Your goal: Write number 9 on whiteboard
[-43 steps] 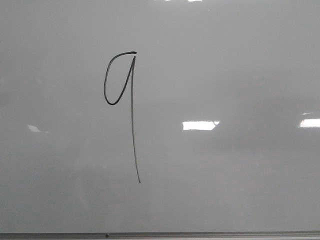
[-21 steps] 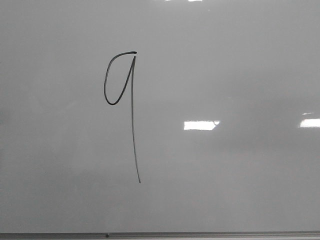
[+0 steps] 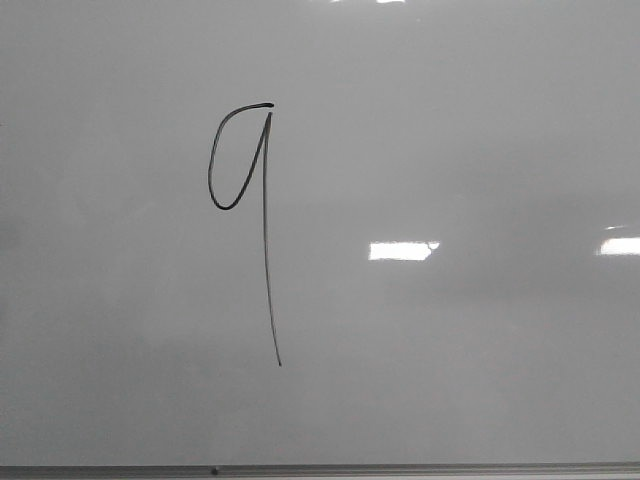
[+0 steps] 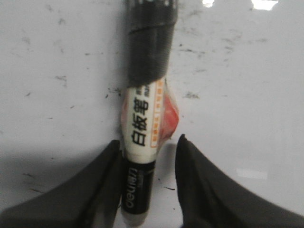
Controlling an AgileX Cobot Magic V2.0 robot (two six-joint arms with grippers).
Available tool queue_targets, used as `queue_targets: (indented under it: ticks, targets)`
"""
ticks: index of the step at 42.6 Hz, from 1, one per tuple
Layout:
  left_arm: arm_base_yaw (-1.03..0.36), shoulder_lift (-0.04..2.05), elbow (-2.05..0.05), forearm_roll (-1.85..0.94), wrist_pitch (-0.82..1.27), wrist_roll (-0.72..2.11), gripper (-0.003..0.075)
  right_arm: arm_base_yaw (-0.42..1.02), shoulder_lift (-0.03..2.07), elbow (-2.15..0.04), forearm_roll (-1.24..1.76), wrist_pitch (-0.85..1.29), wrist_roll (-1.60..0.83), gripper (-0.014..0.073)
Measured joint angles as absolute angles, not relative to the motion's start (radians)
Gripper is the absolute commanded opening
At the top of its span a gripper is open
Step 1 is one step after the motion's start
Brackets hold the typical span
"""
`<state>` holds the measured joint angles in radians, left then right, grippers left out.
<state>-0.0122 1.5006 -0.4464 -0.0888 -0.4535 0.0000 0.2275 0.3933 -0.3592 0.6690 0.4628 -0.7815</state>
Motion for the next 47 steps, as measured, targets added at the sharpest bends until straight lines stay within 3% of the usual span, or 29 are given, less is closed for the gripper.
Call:
queue_targets:
  ticks: [19, 30, 36, 47]
  targets:
    - [-0.012, 1.474, -0.446, -0.089, -0.452, 0.0, 0.0433, 0.227, 0.393, -0.359, 0.669, 0.463, -0.781, -0.0071]
    - [0.0, 1.132, -0.446, -0.089, -0.299, 0.091, 0.0425, 0.227, 0.393, -0.359, 0.669, 0.463, -0.781, -0.0071]
    - [-0.001, 0.89, -0.446, -0.089, -0.144, 0.103, 0.0346, 0.227, 0.393, -0.359, 0.669, 0.463, -0.781, -0.0071]
    - [-0.001, 0.53, -0.446, -0.089, 0.239, 0.103, 0.0084, 0.227, 0.393, -0.359, 0.669, 0.463, -0.781, -0.0071]
